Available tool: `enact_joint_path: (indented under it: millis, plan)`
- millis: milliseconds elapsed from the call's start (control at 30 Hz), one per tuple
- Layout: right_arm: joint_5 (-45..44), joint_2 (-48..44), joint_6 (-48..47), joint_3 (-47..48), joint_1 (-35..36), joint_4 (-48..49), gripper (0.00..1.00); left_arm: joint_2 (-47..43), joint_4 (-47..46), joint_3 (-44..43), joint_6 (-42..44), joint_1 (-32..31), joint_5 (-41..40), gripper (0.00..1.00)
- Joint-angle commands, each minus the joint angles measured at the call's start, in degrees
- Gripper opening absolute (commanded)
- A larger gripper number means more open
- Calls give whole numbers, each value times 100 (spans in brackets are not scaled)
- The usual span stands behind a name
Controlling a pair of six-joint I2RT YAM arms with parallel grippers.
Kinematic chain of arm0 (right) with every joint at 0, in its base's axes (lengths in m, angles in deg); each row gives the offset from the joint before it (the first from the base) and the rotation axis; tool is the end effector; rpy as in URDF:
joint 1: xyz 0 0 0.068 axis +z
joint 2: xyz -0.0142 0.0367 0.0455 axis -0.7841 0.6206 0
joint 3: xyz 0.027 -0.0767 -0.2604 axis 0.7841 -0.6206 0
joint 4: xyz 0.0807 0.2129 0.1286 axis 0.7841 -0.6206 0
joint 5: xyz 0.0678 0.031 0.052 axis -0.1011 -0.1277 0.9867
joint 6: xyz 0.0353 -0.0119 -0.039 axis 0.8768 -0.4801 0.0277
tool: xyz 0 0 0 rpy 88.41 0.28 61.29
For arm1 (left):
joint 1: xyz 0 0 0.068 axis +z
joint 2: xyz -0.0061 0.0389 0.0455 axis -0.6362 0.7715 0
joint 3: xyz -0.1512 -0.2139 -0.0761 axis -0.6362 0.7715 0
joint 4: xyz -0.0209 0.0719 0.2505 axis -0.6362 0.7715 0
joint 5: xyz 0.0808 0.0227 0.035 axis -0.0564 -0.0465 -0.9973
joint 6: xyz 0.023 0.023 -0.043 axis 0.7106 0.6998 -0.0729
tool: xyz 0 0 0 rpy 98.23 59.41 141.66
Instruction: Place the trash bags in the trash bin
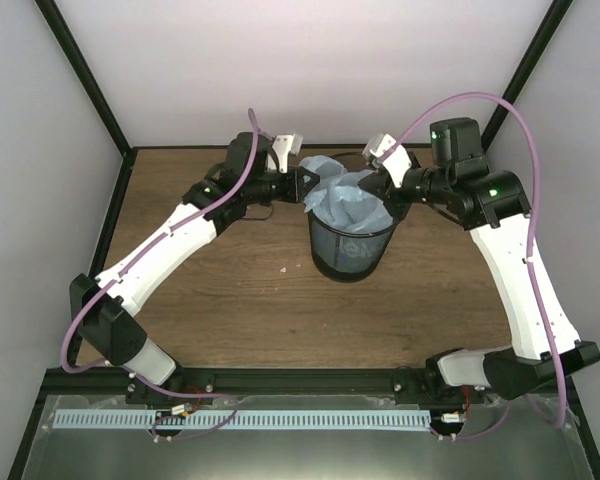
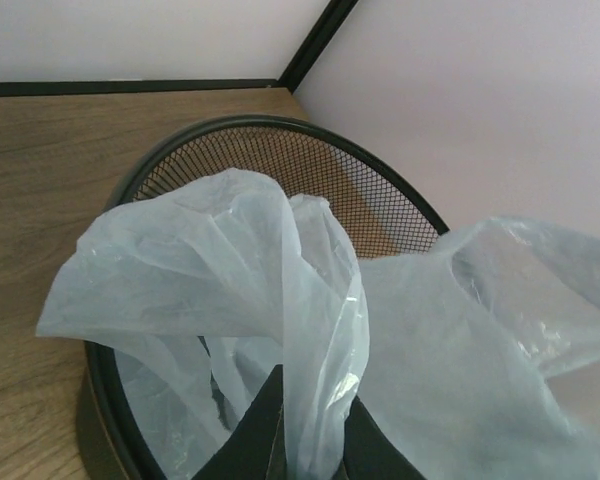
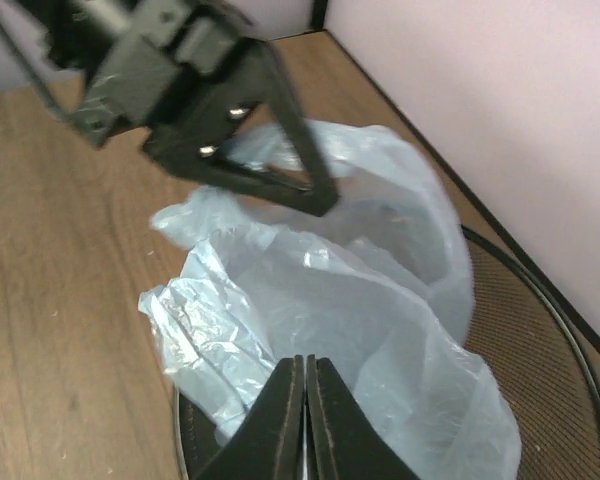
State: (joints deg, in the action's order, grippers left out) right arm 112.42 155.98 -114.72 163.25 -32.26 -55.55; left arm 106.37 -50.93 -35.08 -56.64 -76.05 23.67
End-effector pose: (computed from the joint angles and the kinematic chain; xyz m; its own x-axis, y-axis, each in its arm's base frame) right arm 0.2140 0.0955 0.4587 -0.1117 -0.5440 -0.8316 -0.8889 0.4288 -0.1611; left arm 0.2848 -0.2253 0.3850 -0.6565 -0.0430 -0.7531 0.5628 0.6368 -0.5270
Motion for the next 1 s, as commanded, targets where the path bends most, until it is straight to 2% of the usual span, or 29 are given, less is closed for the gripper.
enact_joint_path:
  millis: [0, 200, 367, 467, 500, 533, 567, 600, 633, 700, 833, 967]
  plan:
    - [-749, -35, 663, 225, -306, 773, 1, -248, 305, -349, 281, 21, -296, 4]
    - [-573, 238, 1174, 324, -1637, 1076, 1, -454, 751, -415, 431, 164, -570, 4]
    - [50, 442, 1385, 409, -2699, 970, 1, -770, 927, -160, 453, 286, -633, 4]
    - [970, 297, 819, 371, -2846, 646, 3, -926, 893, 4, 431, 292, -529, 4]
    - [1522, 191, 441, 346, -2851, 424, 14, -956, 862, 23, 423, 290, -450, 4]
    - [2052, 55, -345, 373, -2844, 46, 35, -964, 826, 33, 418, 294, -374, 4]
    - [2568, -38, -963, 451, -2816, -381, 58, -948, 795, 36, 406, 294, -294, 4]
    - [2821, -99, -1400, 603, -2704, -795, 69, -933, 773, 29, 390, 288, -227, 4]
    - [2869, -97, -1619, 763, -2559, -1044, 75, -903, 748, 21, 377, 292, -162, 4]
    - [2502, -67, -1627, 929, -2078, -1145, 78, -844, 696, -18, 350, 295, -83, 4]
    - [975, -70, -1641, 588, -584, -1150, 83, -728, 627, -107, 283, 288, -23, 4]
    - [179, -93, -1731, 255, 191, -1156, 86, -710, 574, -106, 212, 287, -9, 4]
